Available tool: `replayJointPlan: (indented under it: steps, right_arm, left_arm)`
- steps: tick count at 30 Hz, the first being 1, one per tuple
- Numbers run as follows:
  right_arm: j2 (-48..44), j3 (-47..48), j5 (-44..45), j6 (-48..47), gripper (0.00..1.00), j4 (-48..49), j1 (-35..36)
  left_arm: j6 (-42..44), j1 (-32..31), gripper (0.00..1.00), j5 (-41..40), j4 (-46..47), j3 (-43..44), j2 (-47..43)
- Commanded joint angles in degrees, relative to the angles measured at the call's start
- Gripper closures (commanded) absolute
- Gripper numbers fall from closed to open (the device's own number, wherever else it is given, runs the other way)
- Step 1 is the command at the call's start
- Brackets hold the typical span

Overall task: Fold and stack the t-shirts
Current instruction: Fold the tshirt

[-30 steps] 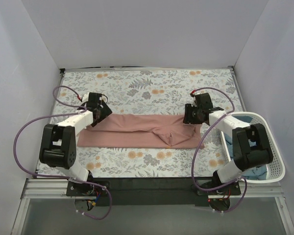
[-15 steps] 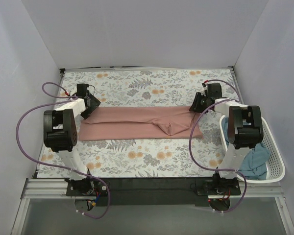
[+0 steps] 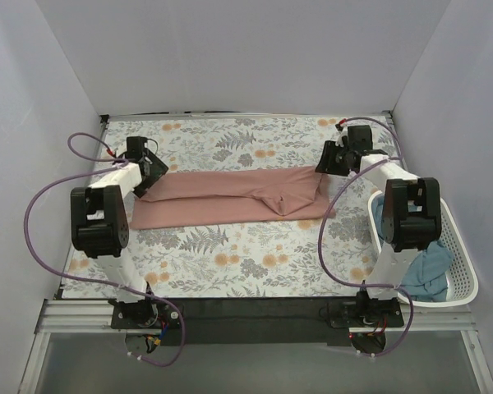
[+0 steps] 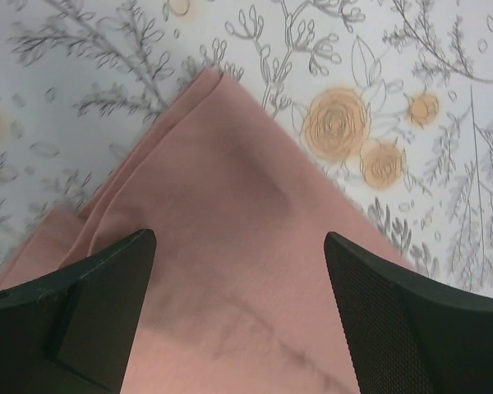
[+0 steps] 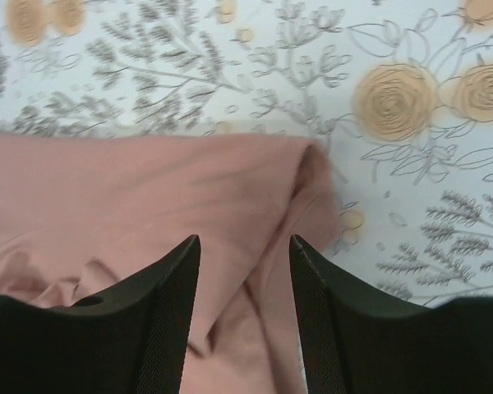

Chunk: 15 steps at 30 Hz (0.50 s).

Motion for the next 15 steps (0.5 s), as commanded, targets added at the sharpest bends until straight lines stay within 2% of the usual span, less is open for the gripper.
replayJointPlan:
  steps: [1, 5, 10, 15]
  right_arm:
    - [-9.1, -2.5, -1.5, -4.0, 0.45, -1.1, 3.4]
    - [-12.4, -4.9, -3.6, -8.0, 0.5, -1.1, 9.0]
    - [-8.7, -4.9, -6.2, -10.9, 0.57, -1.3, 12.1]
    - [-3.8, -2.9, -8.9, -12.1, 0.62, -1.8, 14.5]
  left_arm:
    - [3.3, -1.9, 0.16, -3.2, -1.7, -2.7, -12.4]
    - [6.6, -11.2, 0.16, -5.0, -0.9, -7.9, -22.0]
    - [9.3, -21.7, 0.16, -2.8, -1.4, -16.8, -33.4]
    - [8.6, -26.8, 0.16, 2.5, -2.9, -24.1, -42.8]
